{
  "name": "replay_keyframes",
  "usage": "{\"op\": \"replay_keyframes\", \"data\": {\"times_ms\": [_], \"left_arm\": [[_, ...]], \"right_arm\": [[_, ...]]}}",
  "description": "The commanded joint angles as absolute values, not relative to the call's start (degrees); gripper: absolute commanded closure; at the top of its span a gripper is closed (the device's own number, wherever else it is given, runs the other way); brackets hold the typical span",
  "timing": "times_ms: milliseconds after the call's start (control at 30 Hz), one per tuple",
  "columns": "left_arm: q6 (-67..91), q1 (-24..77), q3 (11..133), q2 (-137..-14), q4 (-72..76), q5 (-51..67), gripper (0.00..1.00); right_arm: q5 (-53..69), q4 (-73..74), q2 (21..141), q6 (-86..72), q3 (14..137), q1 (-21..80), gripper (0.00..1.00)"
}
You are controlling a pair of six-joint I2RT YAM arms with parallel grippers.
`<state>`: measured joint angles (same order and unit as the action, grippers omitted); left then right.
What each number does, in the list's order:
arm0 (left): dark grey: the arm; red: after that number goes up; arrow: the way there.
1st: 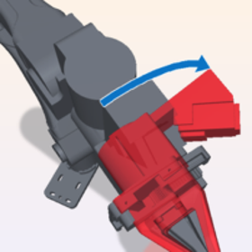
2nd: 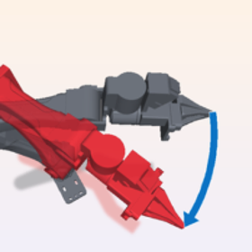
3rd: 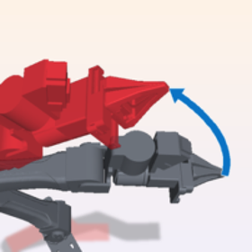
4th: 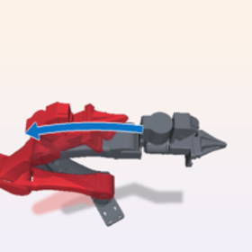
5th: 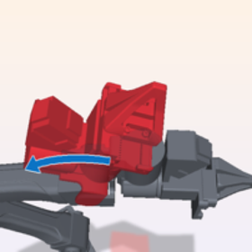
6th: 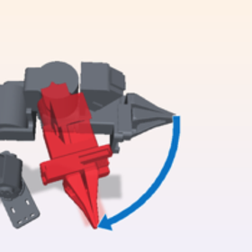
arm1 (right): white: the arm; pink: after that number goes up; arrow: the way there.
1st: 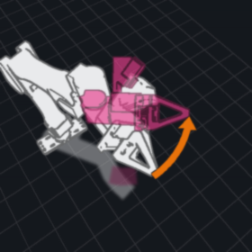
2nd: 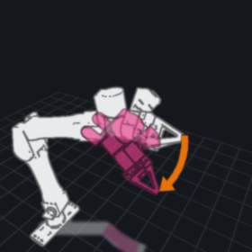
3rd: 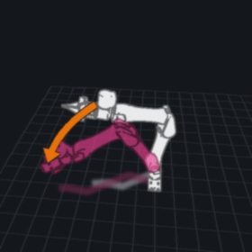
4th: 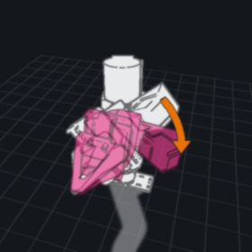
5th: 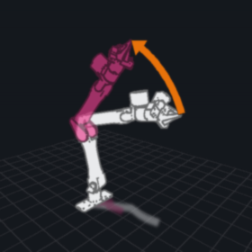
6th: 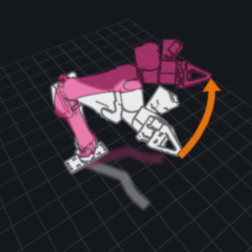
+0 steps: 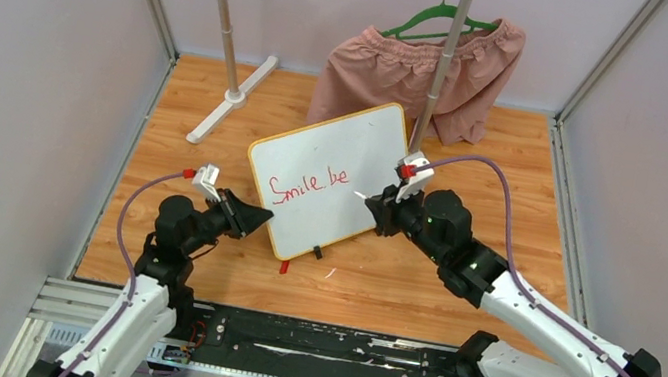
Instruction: Write a sentence on the whiteboard
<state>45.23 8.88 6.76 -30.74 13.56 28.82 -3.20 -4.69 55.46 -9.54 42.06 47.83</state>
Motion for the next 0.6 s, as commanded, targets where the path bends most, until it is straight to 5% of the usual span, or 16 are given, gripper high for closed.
{"op": "replay_keyframes", "data": {"times_ms": [0, 567], "left_arm": [[44.0, 9.2, 8.6, -29.9, 8.2, 27.5, 1.00], [42.0, 9.2, 9.3, -29.7, 6.4, 26.2, 1.00]], "right_arm": [[-4.5, -6.5, 56.7, -10.4, 40.8, 47.5, 1.00], [-12.5, -10.3, 64.8, -9.7, 43.5, 47.3, 1.00]]}}
